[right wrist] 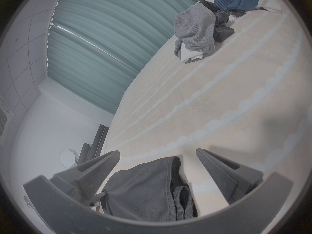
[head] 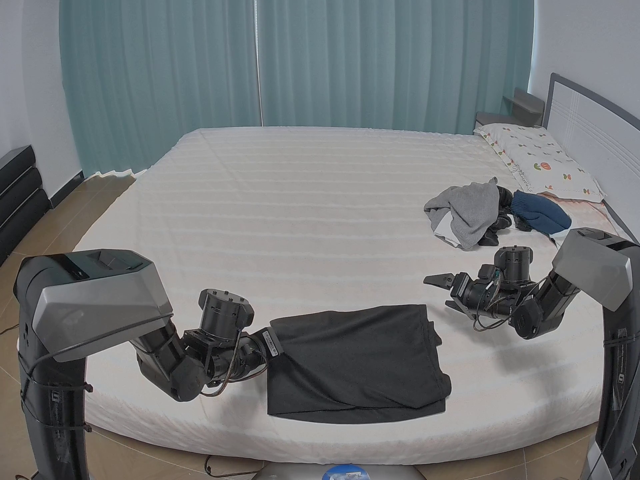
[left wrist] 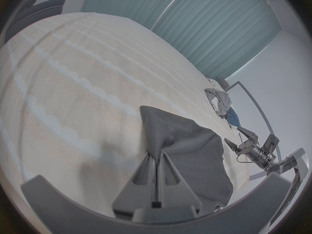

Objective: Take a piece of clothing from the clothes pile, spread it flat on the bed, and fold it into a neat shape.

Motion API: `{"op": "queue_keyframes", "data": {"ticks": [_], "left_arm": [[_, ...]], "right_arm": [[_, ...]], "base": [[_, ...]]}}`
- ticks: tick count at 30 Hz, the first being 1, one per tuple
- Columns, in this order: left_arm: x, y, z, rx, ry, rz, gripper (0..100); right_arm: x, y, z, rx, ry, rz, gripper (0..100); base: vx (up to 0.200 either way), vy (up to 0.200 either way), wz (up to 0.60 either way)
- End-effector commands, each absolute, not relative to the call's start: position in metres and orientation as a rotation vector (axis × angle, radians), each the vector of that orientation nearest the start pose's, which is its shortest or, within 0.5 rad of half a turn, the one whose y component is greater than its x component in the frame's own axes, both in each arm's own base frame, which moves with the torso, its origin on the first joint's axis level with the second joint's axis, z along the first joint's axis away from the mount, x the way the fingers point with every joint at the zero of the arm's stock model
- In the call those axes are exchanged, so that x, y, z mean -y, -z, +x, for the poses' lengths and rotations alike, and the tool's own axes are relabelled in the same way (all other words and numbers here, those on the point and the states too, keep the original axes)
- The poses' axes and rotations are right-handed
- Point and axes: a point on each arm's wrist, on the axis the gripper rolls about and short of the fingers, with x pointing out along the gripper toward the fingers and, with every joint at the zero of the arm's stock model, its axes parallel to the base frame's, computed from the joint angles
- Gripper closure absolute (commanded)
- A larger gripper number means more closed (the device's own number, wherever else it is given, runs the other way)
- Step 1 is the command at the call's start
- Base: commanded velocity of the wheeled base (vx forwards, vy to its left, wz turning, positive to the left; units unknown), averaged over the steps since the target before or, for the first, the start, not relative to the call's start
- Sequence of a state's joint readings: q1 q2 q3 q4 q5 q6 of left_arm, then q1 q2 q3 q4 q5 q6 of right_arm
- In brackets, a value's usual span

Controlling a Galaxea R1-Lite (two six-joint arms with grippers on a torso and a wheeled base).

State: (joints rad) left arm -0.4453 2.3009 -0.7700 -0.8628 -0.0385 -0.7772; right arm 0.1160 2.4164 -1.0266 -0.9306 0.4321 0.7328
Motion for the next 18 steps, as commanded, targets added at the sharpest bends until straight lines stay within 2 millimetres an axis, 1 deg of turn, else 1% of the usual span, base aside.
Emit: {"op": "queue_keyframes", "data": {"ticks": [1, 16, 18], "left_arm": [[0.1558, 0.0099, 0.326, -0.799, 0.183, -0.6, 100], [0.1553, 0.0085, 0.325, -0.808, 0.178, -0.598, 100], [0.1548, 0.008, 0.3253, -0.806, 0.177, -0.601, 100]], "right_arm": [[-0.0582, 0.0037, 0.4162, -0.638, -0.348, 0.775, 0], [-0.0582, 0.004, 0.4159, -0.64, -0.346, 0.779, 0], [-0.0582, 0.004, 0.4159, -0.64, -0.346, 0.779, 0]], "base": [[0.0, 0.0, 0.0], [0.0, 0.0, 0.0], [0.0, 0.2, 0.0]]}}
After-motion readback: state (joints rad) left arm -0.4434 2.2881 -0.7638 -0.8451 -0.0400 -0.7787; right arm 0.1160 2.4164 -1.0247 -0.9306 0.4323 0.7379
